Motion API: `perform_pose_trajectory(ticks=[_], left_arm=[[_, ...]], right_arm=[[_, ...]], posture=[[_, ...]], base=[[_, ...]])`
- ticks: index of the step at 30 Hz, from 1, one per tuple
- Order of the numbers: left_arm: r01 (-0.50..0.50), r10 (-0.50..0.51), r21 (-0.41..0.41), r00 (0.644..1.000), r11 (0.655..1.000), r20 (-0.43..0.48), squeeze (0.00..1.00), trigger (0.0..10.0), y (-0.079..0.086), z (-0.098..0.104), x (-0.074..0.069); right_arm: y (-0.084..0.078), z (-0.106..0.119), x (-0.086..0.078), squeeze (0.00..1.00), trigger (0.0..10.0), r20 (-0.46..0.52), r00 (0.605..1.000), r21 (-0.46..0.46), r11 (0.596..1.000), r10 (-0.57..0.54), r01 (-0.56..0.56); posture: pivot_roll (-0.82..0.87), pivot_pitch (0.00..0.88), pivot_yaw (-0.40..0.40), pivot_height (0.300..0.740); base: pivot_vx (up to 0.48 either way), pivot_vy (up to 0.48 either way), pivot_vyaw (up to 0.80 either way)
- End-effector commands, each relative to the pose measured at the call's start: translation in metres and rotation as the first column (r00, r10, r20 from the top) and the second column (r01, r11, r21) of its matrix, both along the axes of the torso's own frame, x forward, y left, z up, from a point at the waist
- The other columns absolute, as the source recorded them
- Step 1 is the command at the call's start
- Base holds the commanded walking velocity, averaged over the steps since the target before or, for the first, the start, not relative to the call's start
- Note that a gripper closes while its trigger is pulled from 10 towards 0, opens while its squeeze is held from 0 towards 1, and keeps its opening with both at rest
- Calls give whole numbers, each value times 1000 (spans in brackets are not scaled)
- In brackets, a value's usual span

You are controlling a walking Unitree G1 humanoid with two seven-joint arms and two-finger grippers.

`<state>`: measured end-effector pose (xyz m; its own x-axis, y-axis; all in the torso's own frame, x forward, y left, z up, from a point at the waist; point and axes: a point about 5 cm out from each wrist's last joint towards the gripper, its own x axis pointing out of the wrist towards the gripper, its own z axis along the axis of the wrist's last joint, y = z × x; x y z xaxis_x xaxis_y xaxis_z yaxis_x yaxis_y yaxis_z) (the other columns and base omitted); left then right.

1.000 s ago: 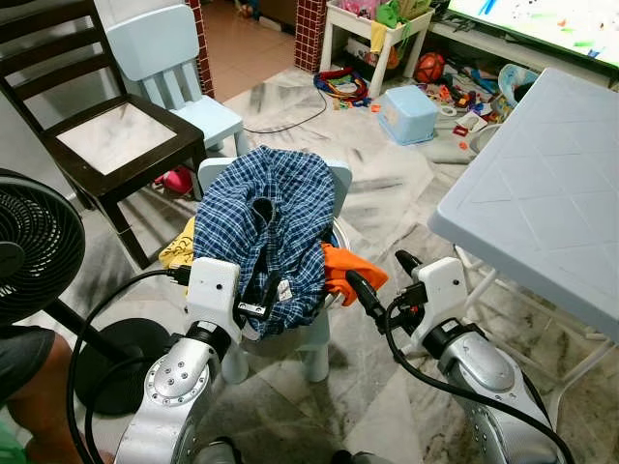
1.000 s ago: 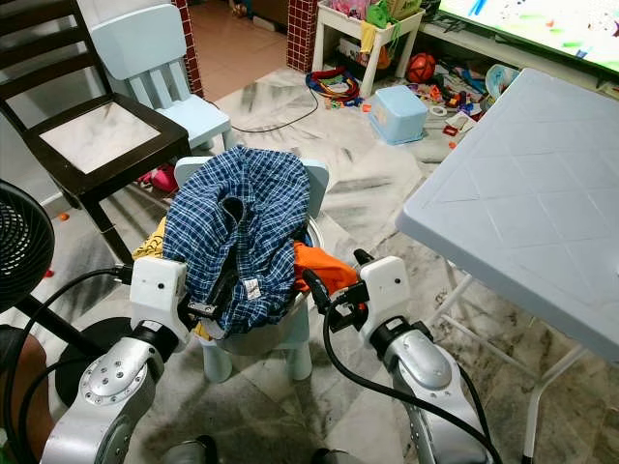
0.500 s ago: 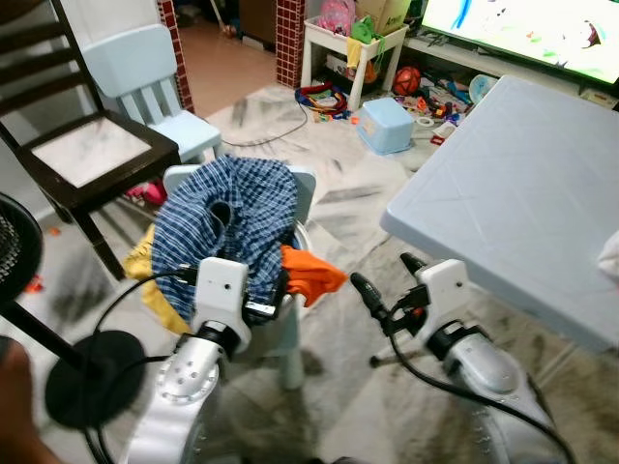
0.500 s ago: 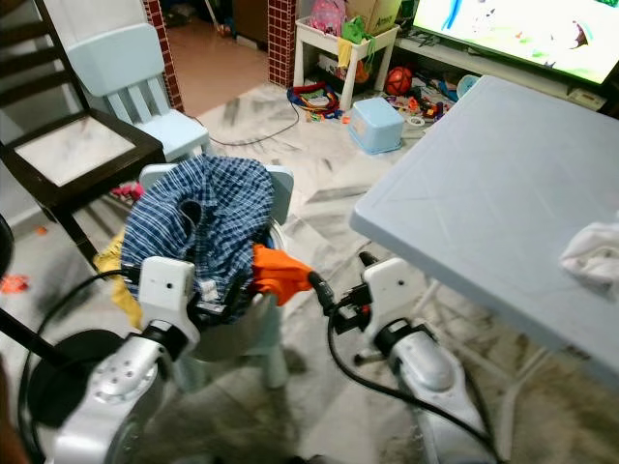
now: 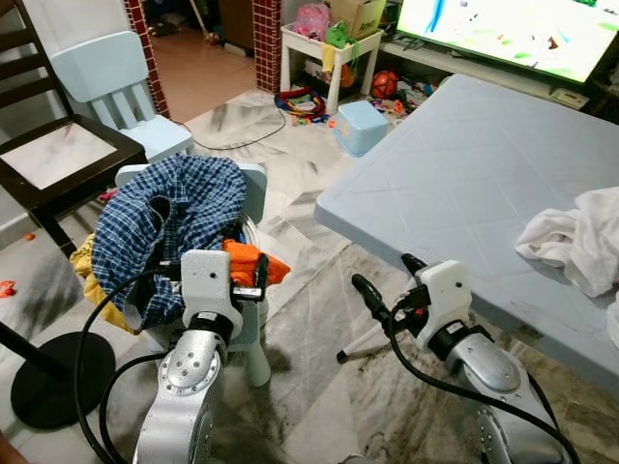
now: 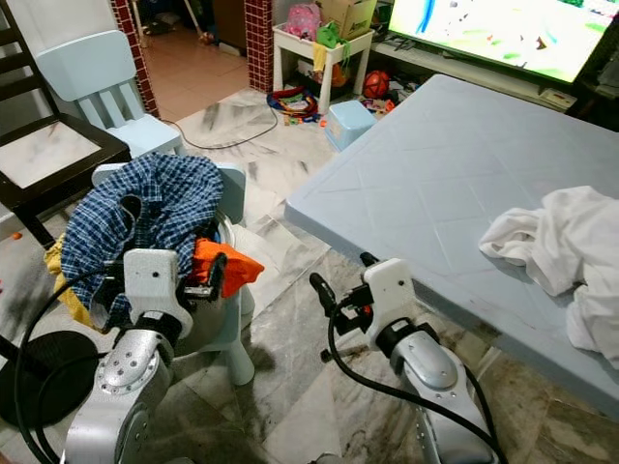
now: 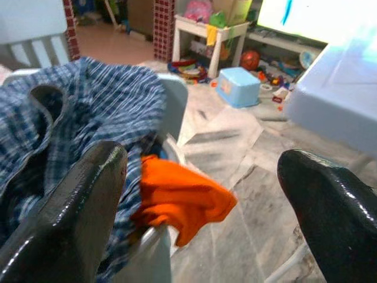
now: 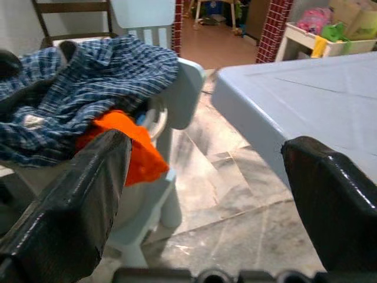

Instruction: Hang hanger

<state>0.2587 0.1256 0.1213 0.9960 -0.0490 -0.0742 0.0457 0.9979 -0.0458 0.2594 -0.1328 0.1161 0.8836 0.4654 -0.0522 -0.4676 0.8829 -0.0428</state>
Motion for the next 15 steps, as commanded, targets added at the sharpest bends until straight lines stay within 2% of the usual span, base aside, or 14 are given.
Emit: perform_pose_trajectory(ticks=[1, 10, 15], left_arm=[[-10, 10, 3, 1000, 1000, 4, 0, 10000, 0, 0, 0], [-5, 5, 20, 1000, 1000, -13, 0, 10000, 2, -8, -1], [3, -3, 15, 1000, 1000, -3, 0, 10000, -4, -9, 7]], right_arm=[[0, 4, 2, 0, 10000, 25, 1000, -13, 1000, 10, -9], [3, 5, 4, 0, 10000, 31, 999, -12, 1000, 16, -16], [4, 7, 4, 0, 10000, 36, 999, -12, 1000, 20, -20]], posture=[[-2, 127, -78, 740], [-3, 128, -77, 740], [-15, 127, -78, 740]], base=[[0, 0, 513], [0, 0, 800], [0, 0, 800]])
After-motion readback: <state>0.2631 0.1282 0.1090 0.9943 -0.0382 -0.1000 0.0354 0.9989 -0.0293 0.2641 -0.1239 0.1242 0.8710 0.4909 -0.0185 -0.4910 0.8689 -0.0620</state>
